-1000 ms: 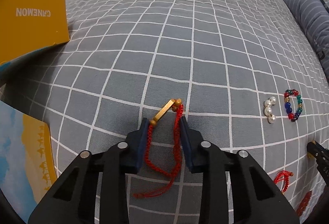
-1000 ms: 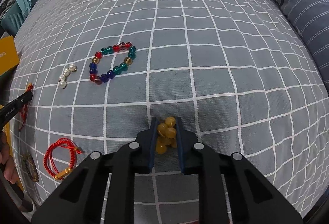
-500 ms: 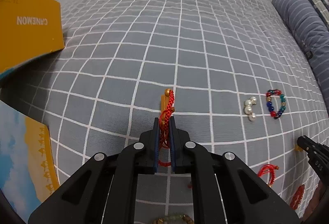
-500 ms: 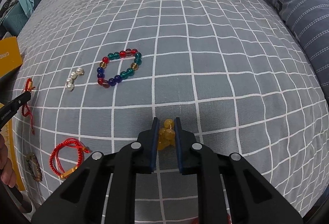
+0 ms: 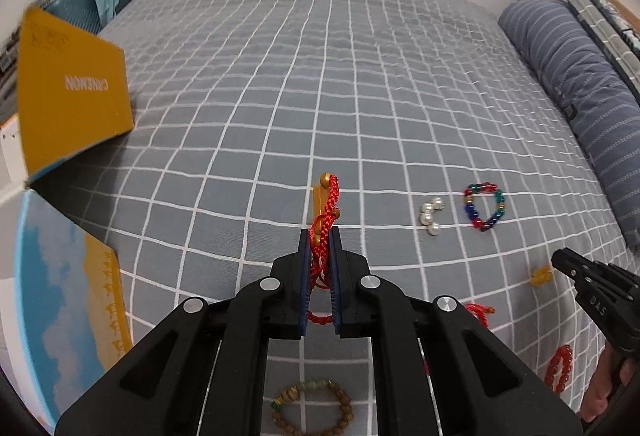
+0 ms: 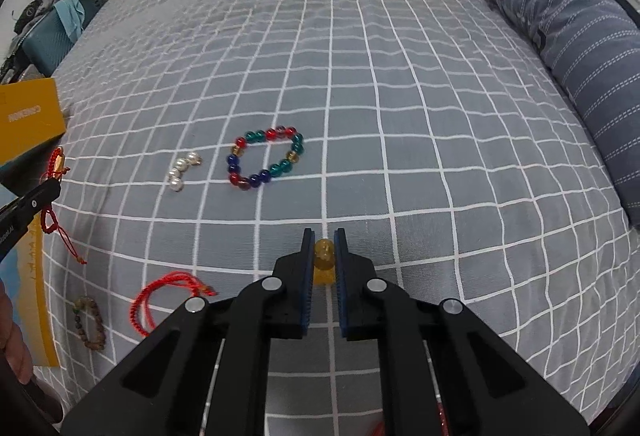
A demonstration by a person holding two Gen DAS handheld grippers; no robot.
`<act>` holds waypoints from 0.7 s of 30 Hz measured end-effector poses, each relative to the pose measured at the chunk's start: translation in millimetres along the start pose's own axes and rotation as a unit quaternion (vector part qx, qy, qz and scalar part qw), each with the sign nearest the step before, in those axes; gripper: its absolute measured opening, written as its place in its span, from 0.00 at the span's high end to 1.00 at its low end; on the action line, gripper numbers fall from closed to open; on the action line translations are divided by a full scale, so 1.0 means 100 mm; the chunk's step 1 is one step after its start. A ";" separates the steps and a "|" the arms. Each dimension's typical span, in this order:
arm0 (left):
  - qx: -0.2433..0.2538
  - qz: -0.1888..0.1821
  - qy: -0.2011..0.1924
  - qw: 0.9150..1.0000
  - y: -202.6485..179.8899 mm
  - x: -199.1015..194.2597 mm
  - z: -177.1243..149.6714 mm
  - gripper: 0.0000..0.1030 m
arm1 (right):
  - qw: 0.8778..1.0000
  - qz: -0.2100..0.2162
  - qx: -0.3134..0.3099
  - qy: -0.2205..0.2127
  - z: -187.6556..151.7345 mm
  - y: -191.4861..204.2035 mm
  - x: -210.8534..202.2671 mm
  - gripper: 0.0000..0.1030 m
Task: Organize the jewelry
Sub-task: 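Carry the red string bracelet and amber beads with both tools over the white box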
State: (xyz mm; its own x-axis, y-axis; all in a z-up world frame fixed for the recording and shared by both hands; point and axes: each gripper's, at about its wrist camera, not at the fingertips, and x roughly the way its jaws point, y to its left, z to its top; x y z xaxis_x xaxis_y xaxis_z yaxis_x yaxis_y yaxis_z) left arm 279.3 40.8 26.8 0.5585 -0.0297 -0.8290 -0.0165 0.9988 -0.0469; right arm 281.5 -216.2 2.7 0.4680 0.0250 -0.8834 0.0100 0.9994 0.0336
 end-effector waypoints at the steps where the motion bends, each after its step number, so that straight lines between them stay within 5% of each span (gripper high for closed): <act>1: 0.003 -0.002 -0.004 1.000 -0.02 -0.05 -0.01 0.92 | 1.000 0.001 -0.001 -0.005 0.00 0.01 -0.04 0.91; 21: 0.015 -0.014 -0.064 0.998 -0.10 -0.88 -0.20 0.92 | 0.994 0.004 -0.032 -0.104 -0.08 0.34 -0.90 0.91</act>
State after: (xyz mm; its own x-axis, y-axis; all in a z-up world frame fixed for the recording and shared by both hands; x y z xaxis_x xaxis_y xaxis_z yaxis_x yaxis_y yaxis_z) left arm 213.5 32.3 89.3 0.6600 -0.0540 -0.7493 0.0237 0.9984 -0.0510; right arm 232.7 -183.9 79.7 0.6400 0.0331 -0.7677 -0.0465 0.9989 0.0042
